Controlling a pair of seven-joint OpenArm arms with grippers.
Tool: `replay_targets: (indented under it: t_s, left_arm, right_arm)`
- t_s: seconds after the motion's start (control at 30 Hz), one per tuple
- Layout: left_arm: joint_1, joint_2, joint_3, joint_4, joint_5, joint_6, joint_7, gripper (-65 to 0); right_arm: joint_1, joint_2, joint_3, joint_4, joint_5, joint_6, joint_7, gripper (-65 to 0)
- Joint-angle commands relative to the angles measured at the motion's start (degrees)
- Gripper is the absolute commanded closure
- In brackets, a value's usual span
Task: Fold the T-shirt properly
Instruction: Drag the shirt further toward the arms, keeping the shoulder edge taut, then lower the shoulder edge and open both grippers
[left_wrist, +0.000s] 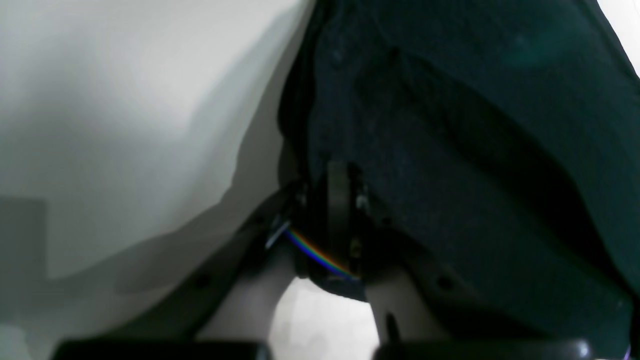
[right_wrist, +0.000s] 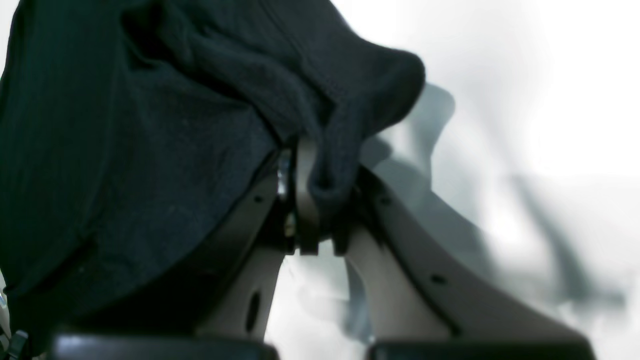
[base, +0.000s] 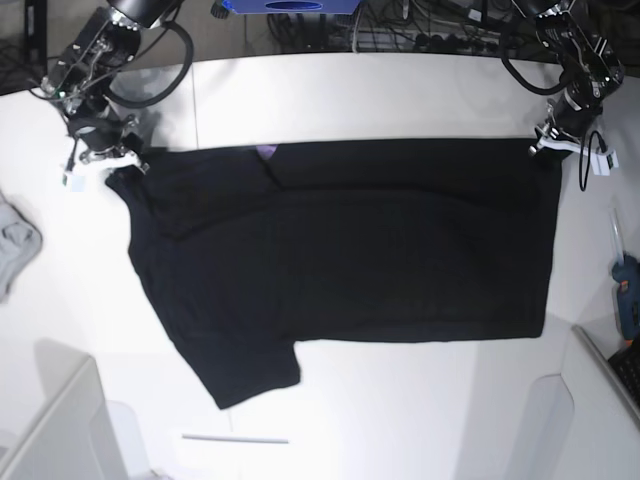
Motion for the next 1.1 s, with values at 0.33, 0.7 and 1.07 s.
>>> replay_targets:
  t_s: [0.33, 0.7, 1.07]
  left_arm:
    - [7.3, -0.63, -0.69, 8.1, 2.14, 0.82, 1.99, 0.0]
    - [10.64, -0.63, -0.86, 8.1, 2.14, -1.91, 1.99, 0.0]
    - [16.27, -0.19, -0.86, 12.05, 2.14, -2.0, 1.9, 0.0]
  right_arm:
    - [-2.31, 0.2, 4.71, 6.07, 0.84, 0.23, -7.3, 0.0]
    - [-6.35, -0.06, 6.56, 9.5, 0.84, 0.5, -10.56, 0.0]
    - [-8.64, -0.68, 6.56, 9.94, 0.84, 0.59, -10.56, 0.0]
